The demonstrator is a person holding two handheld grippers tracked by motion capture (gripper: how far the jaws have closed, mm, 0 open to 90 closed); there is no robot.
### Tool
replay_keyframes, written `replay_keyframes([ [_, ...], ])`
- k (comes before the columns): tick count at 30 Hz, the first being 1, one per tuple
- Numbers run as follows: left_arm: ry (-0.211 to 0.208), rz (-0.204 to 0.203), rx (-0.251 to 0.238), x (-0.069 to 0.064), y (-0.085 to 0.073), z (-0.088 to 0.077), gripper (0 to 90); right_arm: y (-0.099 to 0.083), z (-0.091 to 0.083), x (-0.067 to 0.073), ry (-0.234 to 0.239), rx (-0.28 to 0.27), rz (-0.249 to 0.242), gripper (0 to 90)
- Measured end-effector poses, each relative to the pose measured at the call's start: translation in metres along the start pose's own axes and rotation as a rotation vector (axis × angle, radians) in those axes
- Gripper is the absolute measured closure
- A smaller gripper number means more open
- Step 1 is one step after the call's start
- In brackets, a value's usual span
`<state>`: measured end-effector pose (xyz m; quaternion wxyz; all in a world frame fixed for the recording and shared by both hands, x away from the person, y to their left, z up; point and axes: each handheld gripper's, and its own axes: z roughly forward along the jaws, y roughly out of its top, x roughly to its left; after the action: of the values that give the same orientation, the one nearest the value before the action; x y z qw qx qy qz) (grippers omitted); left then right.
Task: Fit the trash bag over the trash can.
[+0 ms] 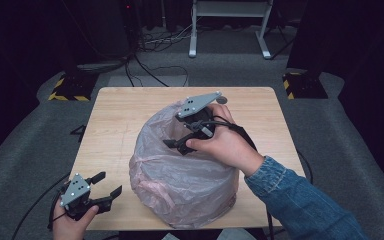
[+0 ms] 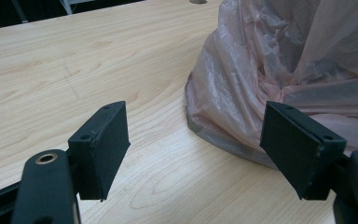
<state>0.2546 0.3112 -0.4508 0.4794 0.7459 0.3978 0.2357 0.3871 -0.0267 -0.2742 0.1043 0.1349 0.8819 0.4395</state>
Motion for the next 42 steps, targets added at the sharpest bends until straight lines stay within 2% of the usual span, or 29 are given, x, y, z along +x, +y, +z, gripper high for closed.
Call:
replay_keyframes([
  [9,-0.006,-0.007,0.005,0.0,-0.001,0.002,23.6,-0.006,0.02,-0.004,0.006,0.14,-0.011,16.2],
  [15,-0.008,-0.001,0.005,0.0,-0.001,0.003,23.6,-0.011,0.033,-0.004,0.039,0.238,0.004,15.4],
  [21,-0.011,-0.006,0.008,0.001,-0.002,0.003,23.6,-0.015,0.045,-0.003,0.072,0.31,0.014,15.3],
  [25,-0.014,-0.004,0.009,0.001,-0.002,0.004,23.6,-0.018,0.049,-0.002,0.081,0.365,0.015,14.9],
  [29,-0.018,-0.001,0.013,0.0,-0.002,0.005,23.6,-0.021,0.053,-0.001,0.107,0.392,0.024,14.8],
  [37,-0.024,0.001,0.013,-0.001,-0.001,0.008,23.6,-0.029,0.061,0.003,0.109,0.492,0.01,12.0],
  [40,-0.028,0.0,0.013,-0.001,-0.001,0.009,23.6,-0.032,0.064,0.006,0.121,0.541,0.031,11.0],
  [42,-0.028,0.004,0.014,-0.001,0.0,0.009,23.6,-0.035,0.066,0.007,0.136,0.564,0.014,11.1],
])
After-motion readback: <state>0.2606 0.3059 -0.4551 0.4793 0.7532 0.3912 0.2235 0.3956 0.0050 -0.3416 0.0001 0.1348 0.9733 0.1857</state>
